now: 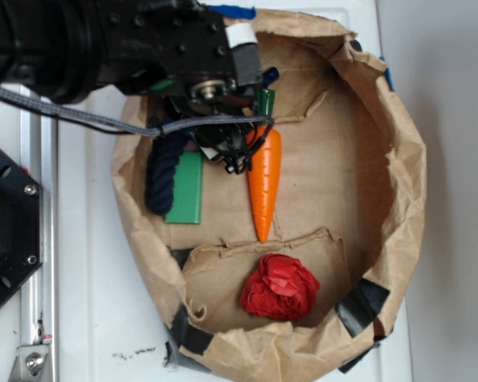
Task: Grab the blue rope.
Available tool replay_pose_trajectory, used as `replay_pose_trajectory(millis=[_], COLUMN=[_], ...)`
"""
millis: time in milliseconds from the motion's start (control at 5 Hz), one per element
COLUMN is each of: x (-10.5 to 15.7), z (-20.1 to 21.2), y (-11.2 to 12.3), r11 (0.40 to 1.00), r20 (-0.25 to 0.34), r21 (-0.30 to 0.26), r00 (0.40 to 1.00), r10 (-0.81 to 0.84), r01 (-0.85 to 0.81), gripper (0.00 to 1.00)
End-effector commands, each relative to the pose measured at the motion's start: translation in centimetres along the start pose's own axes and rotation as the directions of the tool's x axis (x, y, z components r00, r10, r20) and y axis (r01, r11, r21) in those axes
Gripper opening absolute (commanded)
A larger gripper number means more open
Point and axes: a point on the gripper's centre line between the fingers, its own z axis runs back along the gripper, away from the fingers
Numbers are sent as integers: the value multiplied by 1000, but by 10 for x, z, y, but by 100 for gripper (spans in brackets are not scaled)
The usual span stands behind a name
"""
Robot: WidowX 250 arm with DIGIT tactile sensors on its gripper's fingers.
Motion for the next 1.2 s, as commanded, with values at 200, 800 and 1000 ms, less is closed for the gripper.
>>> replay_pose_trajectory(millis=[200, 800, 1000], x=[-13, 12, 9], z=[150, 155, 152], y=[-19, -45, -43], r11=[942, 924, 938], r20=[64, 85, 121], r21=[-178, -213, -152], r00=[959, 948, 948], r10=[-276, -306, -294], r01=[283, 318, 311], gripper=[0, 0, 0])
